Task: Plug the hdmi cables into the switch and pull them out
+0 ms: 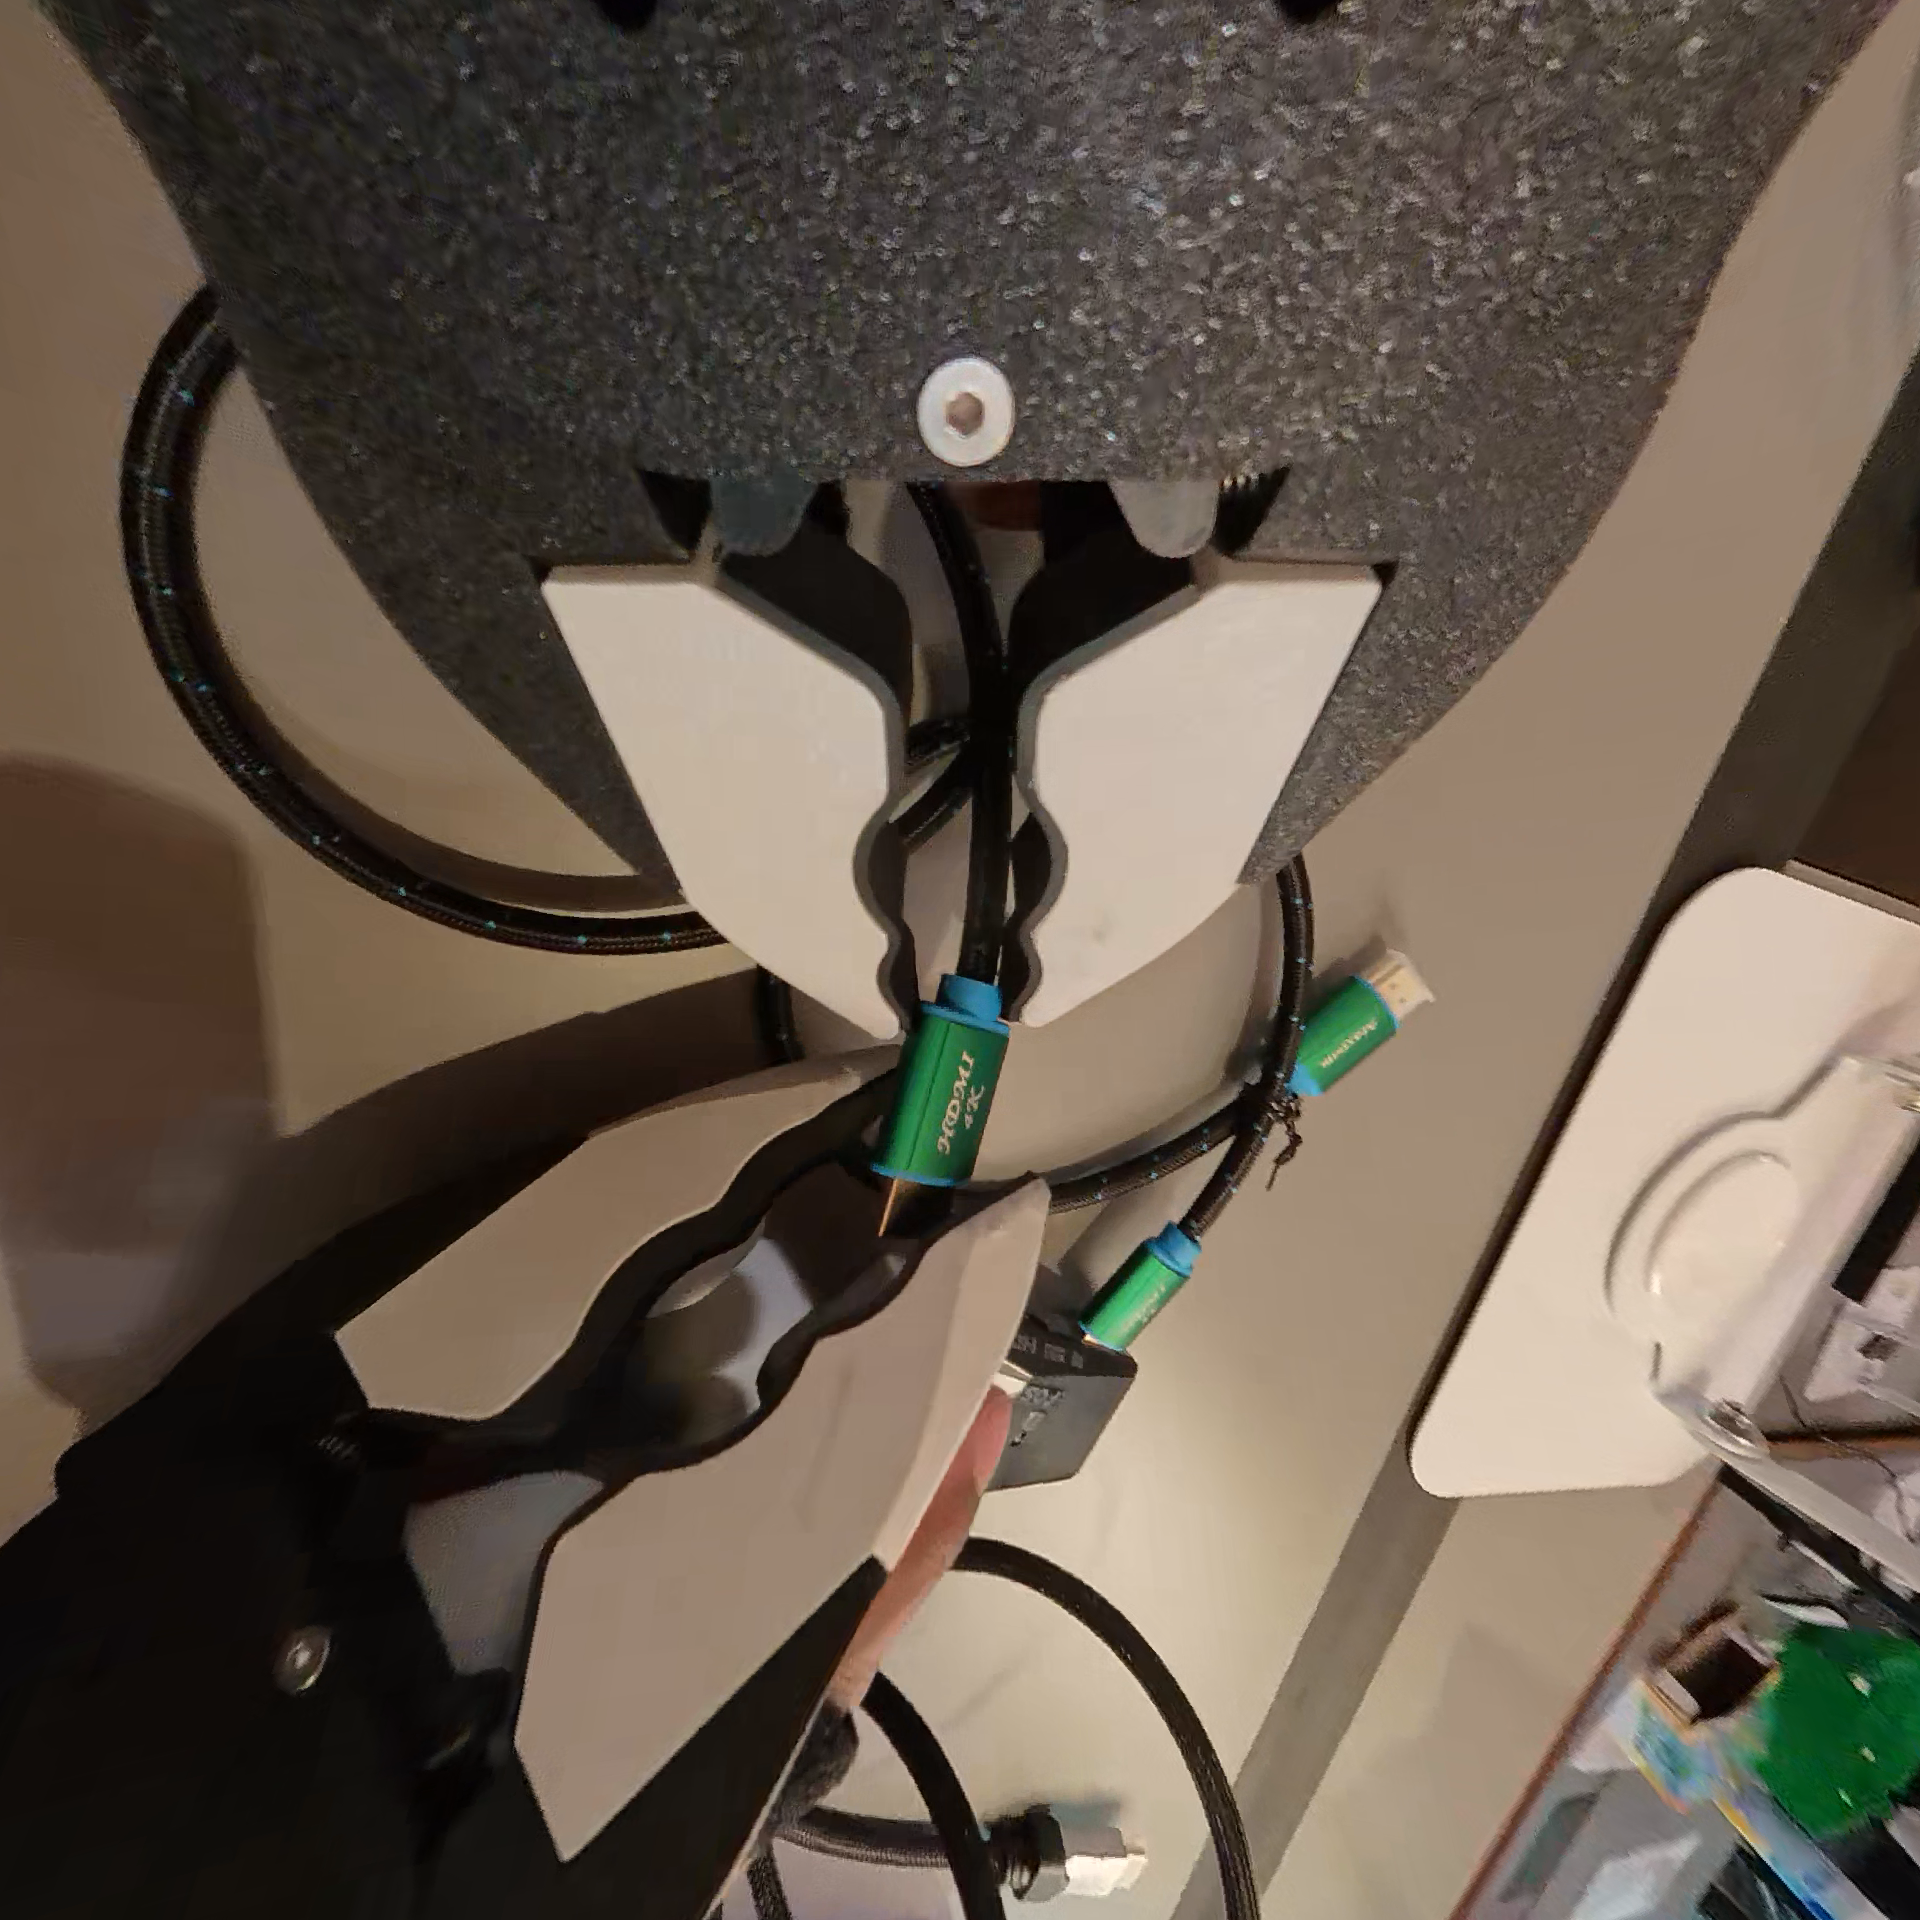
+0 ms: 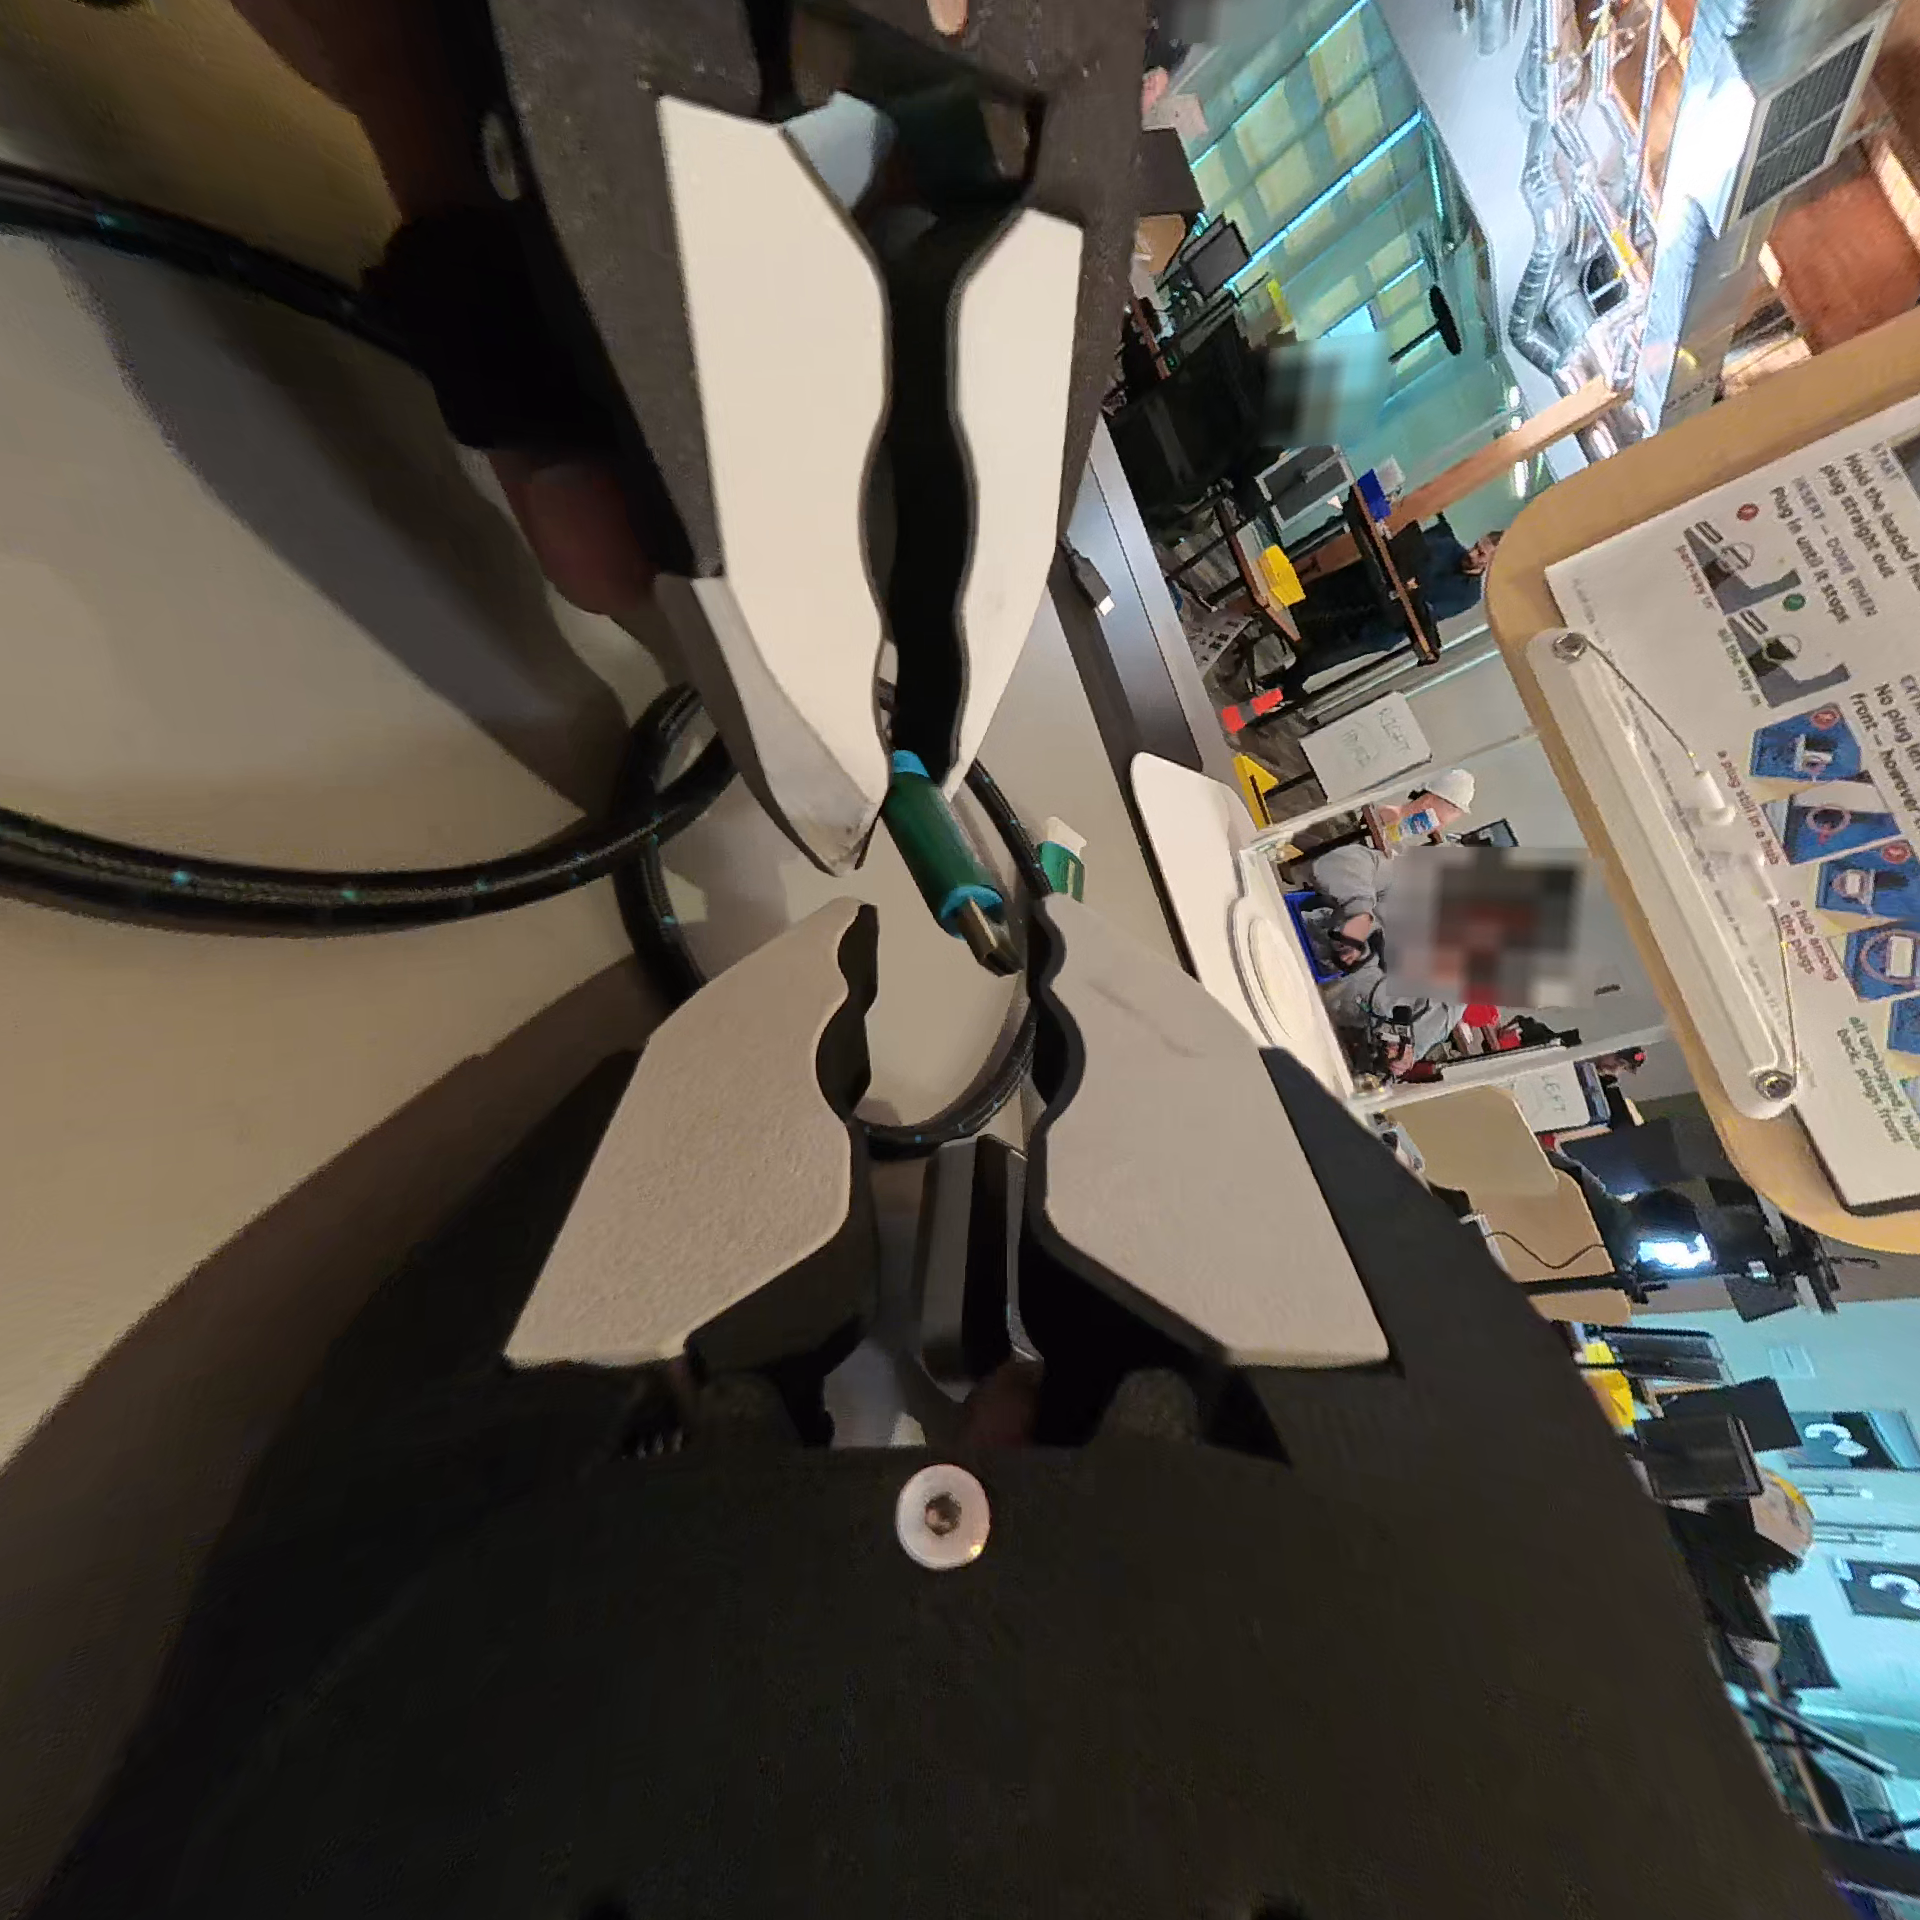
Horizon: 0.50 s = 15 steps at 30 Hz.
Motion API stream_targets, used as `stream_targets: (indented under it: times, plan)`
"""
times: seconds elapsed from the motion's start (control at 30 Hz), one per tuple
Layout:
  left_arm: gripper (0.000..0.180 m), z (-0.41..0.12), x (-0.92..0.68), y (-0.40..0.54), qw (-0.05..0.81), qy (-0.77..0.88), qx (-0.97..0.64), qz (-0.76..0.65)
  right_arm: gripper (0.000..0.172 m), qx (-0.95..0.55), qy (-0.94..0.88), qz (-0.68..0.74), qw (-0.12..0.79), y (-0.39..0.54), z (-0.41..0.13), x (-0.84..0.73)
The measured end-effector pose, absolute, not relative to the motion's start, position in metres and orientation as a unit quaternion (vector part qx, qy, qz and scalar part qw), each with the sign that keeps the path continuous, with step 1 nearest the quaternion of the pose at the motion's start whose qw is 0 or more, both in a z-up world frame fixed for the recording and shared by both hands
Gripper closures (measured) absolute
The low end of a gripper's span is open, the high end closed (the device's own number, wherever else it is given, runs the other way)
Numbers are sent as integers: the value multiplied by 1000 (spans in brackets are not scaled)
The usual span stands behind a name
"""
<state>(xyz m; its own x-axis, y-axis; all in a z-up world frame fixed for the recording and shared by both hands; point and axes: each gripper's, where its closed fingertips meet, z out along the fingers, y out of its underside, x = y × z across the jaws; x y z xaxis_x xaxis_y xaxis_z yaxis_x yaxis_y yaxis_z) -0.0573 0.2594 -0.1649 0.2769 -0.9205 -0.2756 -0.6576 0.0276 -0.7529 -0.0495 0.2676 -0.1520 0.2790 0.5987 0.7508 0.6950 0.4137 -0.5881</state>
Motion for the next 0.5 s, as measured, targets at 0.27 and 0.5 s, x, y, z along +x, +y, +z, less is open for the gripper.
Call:
stream_targets:
  times: [0.27,0.5]
  plan:
    - [165,-155,-50,255,448,597,-647,-158,155,-514,-589,-107,615,274,-143,-44]
    - [150,-140,-50,239,401,544,-662,-325,161,-437,-623,-133,635,264,-138,-47]
